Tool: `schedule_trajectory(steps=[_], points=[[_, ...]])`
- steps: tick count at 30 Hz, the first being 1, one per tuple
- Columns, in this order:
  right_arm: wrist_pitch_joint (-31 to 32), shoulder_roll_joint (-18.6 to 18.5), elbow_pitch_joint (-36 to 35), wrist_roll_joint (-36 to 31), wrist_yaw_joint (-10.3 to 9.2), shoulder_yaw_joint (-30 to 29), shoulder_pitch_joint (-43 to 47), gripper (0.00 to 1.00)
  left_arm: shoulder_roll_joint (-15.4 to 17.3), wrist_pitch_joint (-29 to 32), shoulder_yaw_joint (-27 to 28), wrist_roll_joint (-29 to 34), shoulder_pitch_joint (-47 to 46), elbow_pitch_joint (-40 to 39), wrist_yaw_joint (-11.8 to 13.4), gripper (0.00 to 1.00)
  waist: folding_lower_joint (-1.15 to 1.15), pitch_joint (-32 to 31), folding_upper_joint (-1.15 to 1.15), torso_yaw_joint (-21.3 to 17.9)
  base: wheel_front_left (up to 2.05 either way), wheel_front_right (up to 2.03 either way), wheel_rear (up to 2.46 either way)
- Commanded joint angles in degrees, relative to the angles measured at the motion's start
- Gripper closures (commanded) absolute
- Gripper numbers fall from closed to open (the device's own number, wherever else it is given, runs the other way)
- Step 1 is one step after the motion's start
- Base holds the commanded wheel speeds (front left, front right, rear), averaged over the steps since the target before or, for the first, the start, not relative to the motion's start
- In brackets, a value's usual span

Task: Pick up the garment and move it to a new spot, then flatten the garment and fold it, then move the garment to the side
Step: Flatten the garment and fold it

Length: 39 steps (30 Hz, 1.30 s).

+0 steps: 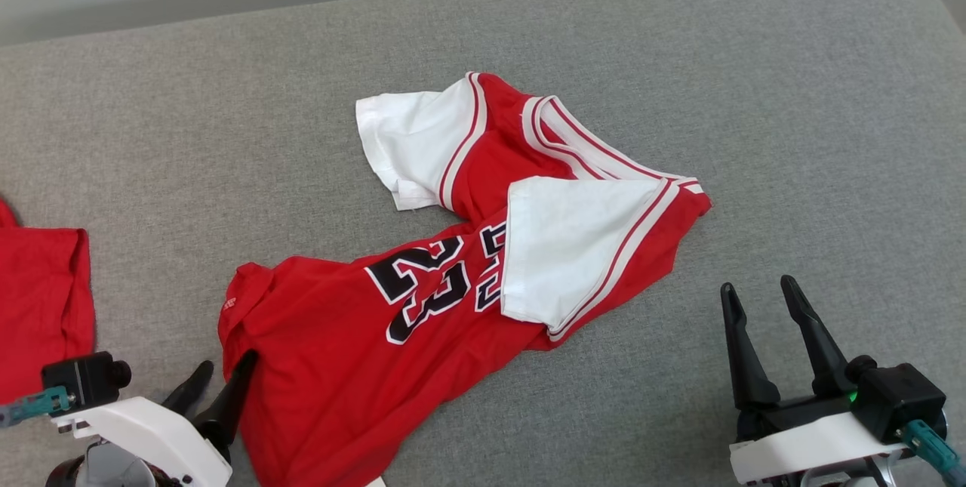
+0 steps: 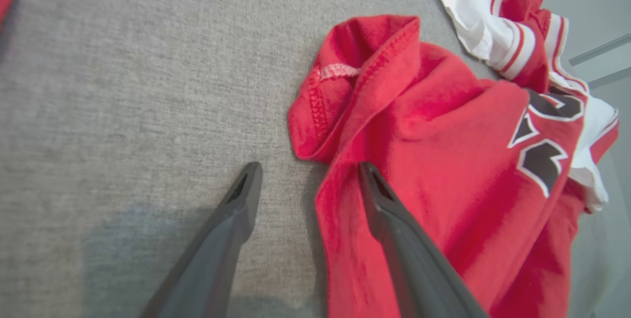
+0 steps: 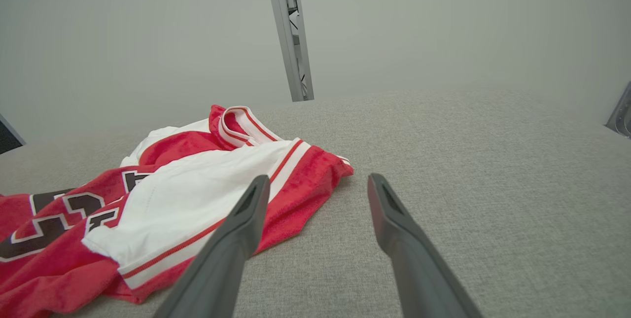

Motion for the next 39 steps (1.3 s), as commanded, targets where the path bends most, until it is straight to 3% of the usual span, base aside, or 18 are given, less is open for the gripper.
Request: schedule_trajectory(steps=[1, 2, 3, 4, 5, 12, 25, 35, 36, 37, 39], points=[[0.00, -0.29, -0.02, 0.68, -0.02, 0.22, -0.82, 0.00, -1.27, 2.27, -1.91, -0.11, -1.21, 1.49, -1.12, 0.00, 0.00, 0.14, 0.00, -0.48, 0.00, 0.00, 0.00], [0.00, -0.29, -0.05, 0.80, -0.02, 0.23, -0.89, 0.00, -1.50, 2.64, -2.18, -0.22, -1.51, 1.61, -1.52, 0.24, 0.00, 0.20, 0.00, -0.56, 0.00, 0.00, 0.00], [0.00, -0.29, -0.08, 0.84, -0.02, 0.19, -0.88, 0.00, -1.65, 2.96, -2.43, -0.14, -1.86, 1.64, -1.98, 0.66, 0.00, 0.28, 0.00, -0.60, 0.00, 0.00, 0.00], [0.00, -0.29, -0.09, 0.84, -0.02, 0.14, -0.87, 0.00, -1.88, 3.06, -2.56, -0.15, -2.30, 1.79, -2.24, 0.91, 0.00, 0.37, 0.00, -0.59, 0.00, 0.00, 0.00], [0.00, -0.29, -0.15, 0.80, -0.02, 0.09, -0.84, 0.00, -2.02, 3.42, -2.80, 0.00, -2.74, 1.94, -2.73, 1.00, 0.00, 0.50, 0.00, -0.57, 0.00, 0.00, 0.00], [0.00, -0.30, -0.07, 1.38, -0.02, 0.38, -1.79, 0.00, -3.81, 1.19, -1.66, 0.89, -7.39, 4.36, -4.92, 1.00, 0.00, 1.59, 0.00, -0.48, 0.00, 0.00, 0.00], [0.00, -0.29, 0.21, 1.55, -0.02, 0.29, -2.90, 0.00, -4.99, -8.87, 1.35, 8.27, -18.13, 14.84, -4.68, 1.00, 0.00, 2.37, 0.00, -0.88, 0.00, 0.00, 0.00], [0.00, -0.29, 0.48, 0.78, -0.02, 0.33, -2.49, 0.00, -7.78, -11.60, 1.43, 9.92, -23.13, 24.78, -5.38, 1.00, 0.00, 1.19, 0.00, -1.43, 0.00, 0.00, 0.00], [0.00, -0.30, 0.53, 0.74, -0.02, 0.31, -2.29, 0.00, -7.94, -11.55, 1.32, 9.83, -22.77, 25.46, -5.58, 0.59, 0.00, 0.94, 0.00, -1.47, 0.00, 0.00, 0.00], [0.00, -0.30, 0.52, 0.67, -0.02, 0.20, -2.04, 0.00, -7.92, -11.40, 0.96, 10.06, -22.18, 25.95, -5.75, 0.00, 0.00, 0.59, 0.00, -1.51, 0.00, 0.00, 0.00], [0.00, -0.30, 0.37, 0.35, -0.02, -0.29, -1.60, 0.00, -7.63, -12.14, 1.04, 10.65, -21.28, 26.13, -5.37, 0.00, 0.00, -0.14, 0.00, -1.44, 0.00, 0.00, 0.00]])
